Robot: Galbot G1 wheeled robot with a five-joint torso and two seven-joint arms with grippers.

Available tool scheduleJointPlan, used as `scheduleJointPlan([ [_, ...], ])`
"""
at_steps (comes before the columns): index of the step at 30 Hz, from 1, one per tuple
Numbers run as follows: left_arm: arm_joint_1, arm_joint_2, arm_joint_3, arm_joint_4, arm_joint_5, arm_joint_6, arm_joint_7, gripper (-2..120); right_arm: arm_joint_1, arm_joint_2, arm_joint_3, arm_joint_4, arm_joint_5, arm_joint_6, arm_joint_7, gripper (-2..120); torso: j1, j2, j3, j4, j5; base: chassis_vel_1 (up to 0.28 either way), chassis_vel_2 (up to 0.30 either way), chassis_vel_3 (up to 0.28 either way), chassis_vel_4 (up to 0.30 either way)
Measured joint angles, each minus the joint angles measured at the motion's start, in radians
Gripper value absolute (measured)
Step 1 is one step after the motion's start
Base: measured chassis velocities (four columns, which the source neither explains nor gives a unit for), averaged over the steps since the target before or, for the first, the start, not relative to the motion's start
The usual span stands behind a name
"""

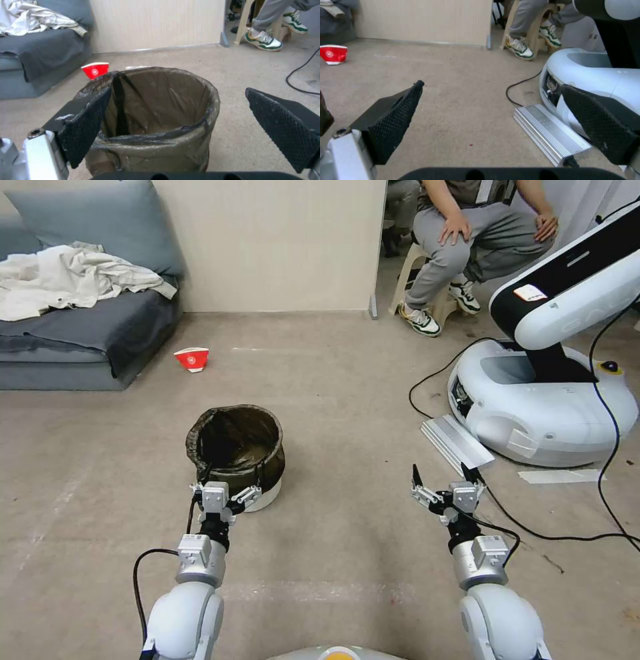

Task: Pick up the trash can from the floor.

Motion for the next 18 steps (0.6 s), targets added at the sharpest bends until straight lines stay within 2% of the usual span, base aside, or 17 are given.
scheduleJointPlan([
  [18, 0.000, 0.000, 0.000, 0.000, 0.000, 0.000, 0.000, 100, 0.000, 0.000, 0.000, 0.000, 0.000, 0.000, 0.000, 100, 0.000, 0.000, 0.000, 0.0000, 0.0000, 0.000, 0.000, 0.000, 0.000],
])
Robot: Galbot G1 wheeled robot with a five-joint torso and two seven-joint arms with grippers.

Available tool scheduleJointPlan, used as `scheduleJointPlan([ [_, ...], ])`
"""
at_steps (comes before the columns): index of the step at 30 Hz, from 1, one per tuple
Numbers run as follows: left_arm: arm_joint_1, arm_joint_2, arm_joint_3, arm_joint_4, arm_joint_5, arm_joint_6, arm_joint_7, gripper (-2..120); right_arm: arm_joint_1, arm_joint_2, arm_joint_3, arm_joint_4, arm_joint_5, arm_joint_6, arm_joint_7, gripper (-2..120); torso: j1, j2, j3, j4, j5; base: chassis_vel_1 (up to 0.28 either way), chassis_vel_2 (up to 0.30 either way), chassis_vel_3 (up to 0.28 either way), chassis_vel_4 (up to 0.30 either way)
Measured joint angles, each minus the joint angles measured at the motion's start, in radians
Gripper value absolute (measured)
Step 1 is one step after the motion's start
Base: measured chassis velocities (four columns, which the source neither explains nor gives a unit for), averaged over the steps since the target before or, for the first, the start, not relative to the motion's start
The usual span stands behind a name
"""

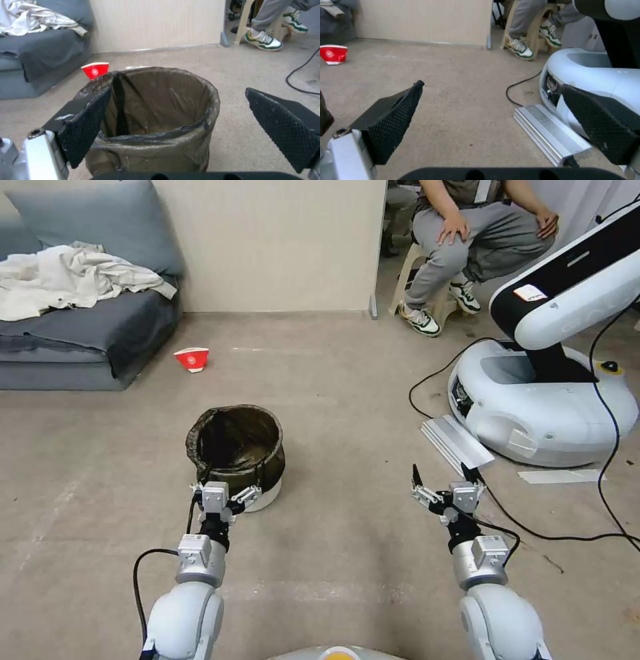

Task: Pick up the trash can from the floor.

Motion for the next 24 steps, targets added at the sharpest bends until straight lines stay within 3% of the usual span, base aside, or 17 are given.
scheduleJointPlan([
  [18, 0.002, 0.001, -0.002, -0.001, -0.002, 0.000, 0.000, 100, -0.002, 0.000, 0.000, 0.003, 0.000, -0.002, 0.000, 100, 0.000, 0.000, 0.000, -0.0001, 0.0000, 0.000, 0.000, 0.000, 0.000],
  [22, 0.032, 0.022, -0.030, -0.066, -0.030, 0.010, -0.005, 100, -0.029, 0.010, 0.000, 0.065, 0.001, -0.024, 0.010, 100, 0.000, 0.000, 0.000, 0.0000, 0.0003, 0.000, 0.000, 0.000, 0.000],
  [24, 0.071, 0.050, -0.065, -0.145, -0.066, 0.026, -0.011, 100, -0.063, 0.023, -0.002, 0.141, 0.003, -0.054, 0.022, 100, 0.000, 0.000, 0.000, 0.0000, -0.0001, 0.000, 0.000, 0.000, 0.000],
])
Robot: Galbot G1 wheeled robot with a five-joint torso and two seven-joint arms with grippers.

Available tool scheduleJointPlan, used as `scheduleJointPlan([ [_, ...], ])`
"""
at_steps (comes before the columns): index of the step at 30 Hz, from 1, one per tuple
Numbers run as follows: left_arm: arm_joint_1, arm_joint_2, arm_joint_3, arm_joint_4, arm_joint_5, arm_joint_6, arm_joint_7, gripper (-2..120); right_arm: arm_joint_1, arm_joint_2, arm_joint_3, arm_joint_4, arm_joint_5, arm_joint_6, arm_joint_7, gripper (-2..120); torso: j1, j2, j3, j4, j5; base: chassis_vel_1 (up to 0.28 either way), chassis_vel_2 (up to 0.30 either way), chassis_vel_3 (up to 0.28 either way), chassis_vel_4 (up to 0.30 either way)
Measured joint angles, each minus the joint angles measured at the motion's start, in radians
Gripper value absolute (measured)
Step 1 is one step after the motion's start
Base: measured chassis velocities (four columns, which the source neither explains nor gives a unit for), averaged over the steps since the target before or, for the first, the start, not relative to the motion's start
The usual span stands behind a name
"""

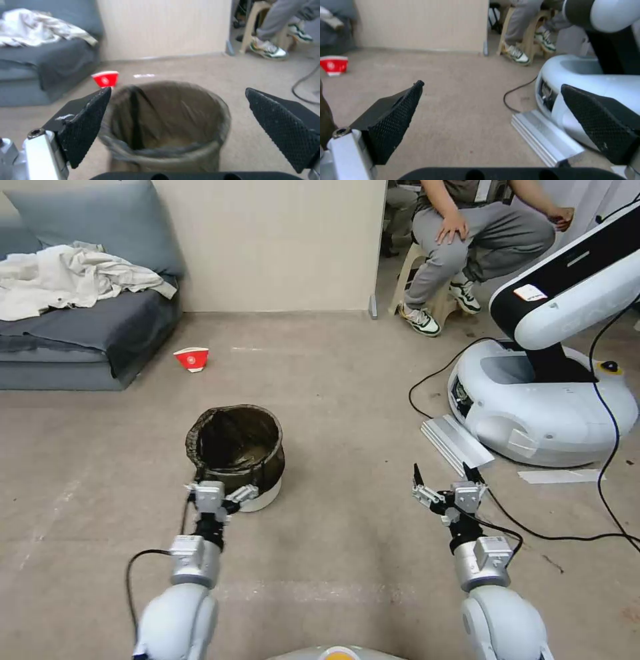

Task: Pick up the trash can from the floor.

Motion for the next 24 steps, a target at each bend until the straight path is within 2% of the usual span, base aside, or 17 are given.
scheduleJointPlan([
  [1, 0.000, 0.000, 0.000, 0.000, 0.000, 0.000, 0.000, 100, 0.000, 0.000, 0.000, 0.000, 0.000, 0.000, 0.000, 100, 0.000, 0.000, 0.000, 0.0000, 0.0000, 0.000, 0.000, 0.000, 0.000],
  [5, 0.060, 0.041, -0.053, -0.124, -0.054, 0.024, -0.010, 100, -0.057, 0.020, -0.002, 0.128, 0.005, -0.046, 0.019, 100, 0.000, 0.000, 0.000, 0.0000, 0.0003, 0.000, 0.000, 0.000, 0.000],
  [7, 0.063, 0.042, -0.052, -0.133, -0.055, 0.025, -0.011, 100, -0.058, 0.020, -0.002, 0.135, 0.005, -0.047, 0.019, 100, 0.000, 0.000, 0.000, 0.0001, 0.0004, 0.000, 0.000, 0.000, 0.000],
  [8, 0.073, 0.048, -0.059, -0.146, -0.064, 0.034, -0.012, 100, -0.066, 0.021, -0.002, 0.146, 0.005, -0.052, 0.020, 100, 0.000, 0.000, 0.000, 0.0000, -0.0009, 0.000, 0.000, 0.000, 0.000],
  [9, 0.087, 0.059, -0.074, -0.178, -0.079, 0.046, -0.016, 100, -0.077, 0.024, -0.002, 0.177, 0.007, -0.065, 0.024, 100, 0.000, 0.000, 0.000, -0.0001, 0.0004, 0.000, 0.000, 0.000, 0.000],
  [10, 0.087, 0.059, -0.074, -0.178, -0.079, 0.046, -0.016, 100, -0.077, 0.024, -0.002, 0.177, 0.007, -0.065, 0.024, 100, 0.000, 0.000, 0.000, -0.0001, 0.0004, 0.000, 0.000, 0.000, 0.000],
  [14, 0.157, 0.110, -0.140, -0.319, -0.152, 0.110, -0.036, 100, -0.144, 0.042, -0.005, 0.319, 0.024, -0.144, 0.045, 100, 0.000, 0.000, 0.000, 0.0000, 0.0001, 0.000, 0.000, 0.000, 0.000],
  [17, 0.192, 0.134, -0.169, -0.363, -0.186, 0.151, -0.054, 100, -0.176, 0.043, -0.006, 0.365, 0.032, -0.186, 0.054, 100, 0.000, 0.000, 0.000, -0.0003, 0.0004, 0.000, 0.000, 0.000, 0.000],
  [20, 0.207, 0.135, -0.166, -0.368, -0.195, 0.203, -0.087, 100, -0.187, 0.039, -0.005, 0.372, 0.037, -0.206, 0.056, 100, 0.000, 0.000, 0.000, 0.0002, -0.0003, 0.000, 0.000, 0.000, 0.000],
  [24, 0.208, 0.135, -0.165, -0.369, -0.196, 0.220, -0.094, 100, -0.187, 0.038, -0.005, 0.372, 0.038, -0.208, 0.058, 100, 0.000, 0.000, 0.000, -0.0001, 0.0001, 0.000, 0.000, 0.000, 0.000],
])
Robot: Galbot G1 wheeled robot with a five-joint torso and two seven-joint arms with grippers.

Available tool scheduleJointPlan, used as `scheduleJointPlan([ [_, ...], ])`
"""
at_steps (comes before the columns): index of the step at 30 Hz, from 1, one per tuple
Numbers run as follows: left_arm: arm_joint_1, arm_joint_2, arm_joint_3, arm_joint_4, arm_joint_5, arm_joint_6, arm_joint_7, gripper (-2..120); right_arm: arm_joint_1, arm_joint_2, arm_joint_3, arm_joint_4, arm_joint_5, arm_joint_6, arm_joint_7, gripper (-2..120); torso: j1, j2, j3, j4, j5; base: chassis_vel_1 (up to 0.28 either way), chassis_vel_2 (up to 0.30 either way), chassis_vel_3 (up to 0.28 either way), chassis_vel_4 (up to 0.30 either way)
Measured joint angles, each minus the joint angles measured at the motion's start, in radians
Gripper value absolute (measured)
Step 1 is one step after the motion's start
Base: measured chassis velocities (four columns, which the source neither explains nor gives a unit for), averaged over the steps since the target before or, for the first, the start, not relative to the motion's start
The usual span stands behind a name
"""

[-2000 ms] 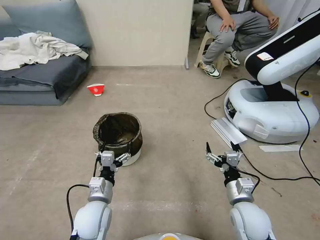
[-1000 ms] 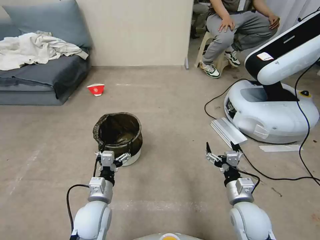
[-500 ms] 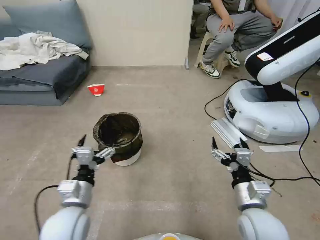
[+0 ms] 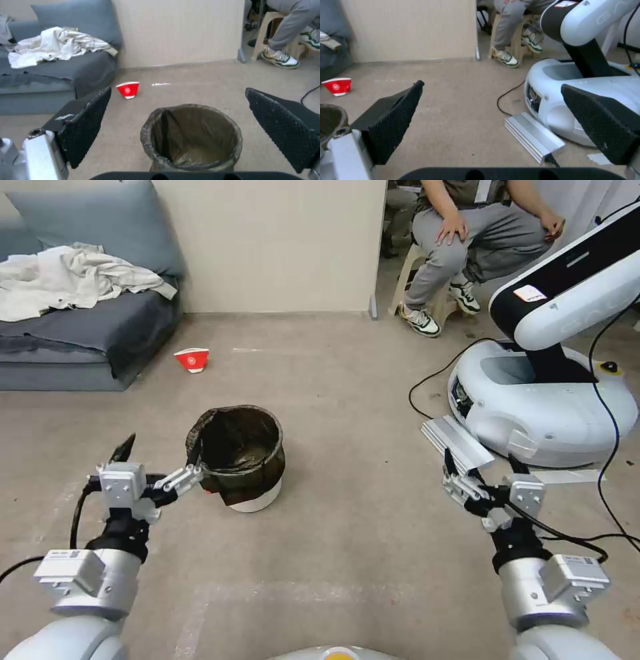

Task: Pick up the trash can from the floor.

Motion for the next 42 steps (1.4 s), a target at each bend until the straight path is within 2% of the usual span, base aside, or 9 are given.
scheduleJointPlan([
  [20, -0.007, -0.017, 0.009, 0.010, 0.015, -0.011, 0.002, 100, 0.010, 0.002, -0.001, -0.010, 0.002, 0.005, 0.004, 100, 0.000, 0.000, 0.000, 0.0001, 0.0001, 0.021, 0.022, 0.025, 0.026],
  [28, -0.010, -0.019, 0.014, 0.012, 0.020, -0.052, 0.002, 100, 0.010, 0.002, -0.001, -0.012, 0.003, 0.006, -0.001, 100, 0.000, 0.000, 0.000, 0.0004, 0.0001, 0.066, 0.063, 0.070, 0.068],
  [42, -0.010, -0.021, 0.011, 0.013, 0.020, -0.052, 0.002, 100, 0.011, 0.001, -0.002, -0.013, 0.022, 0.006, -0.015, 100, 0.000, 0.000, 0.000, 0.0000, 0.0001, -0.032, 0.045, 0.046, -0.045],
])
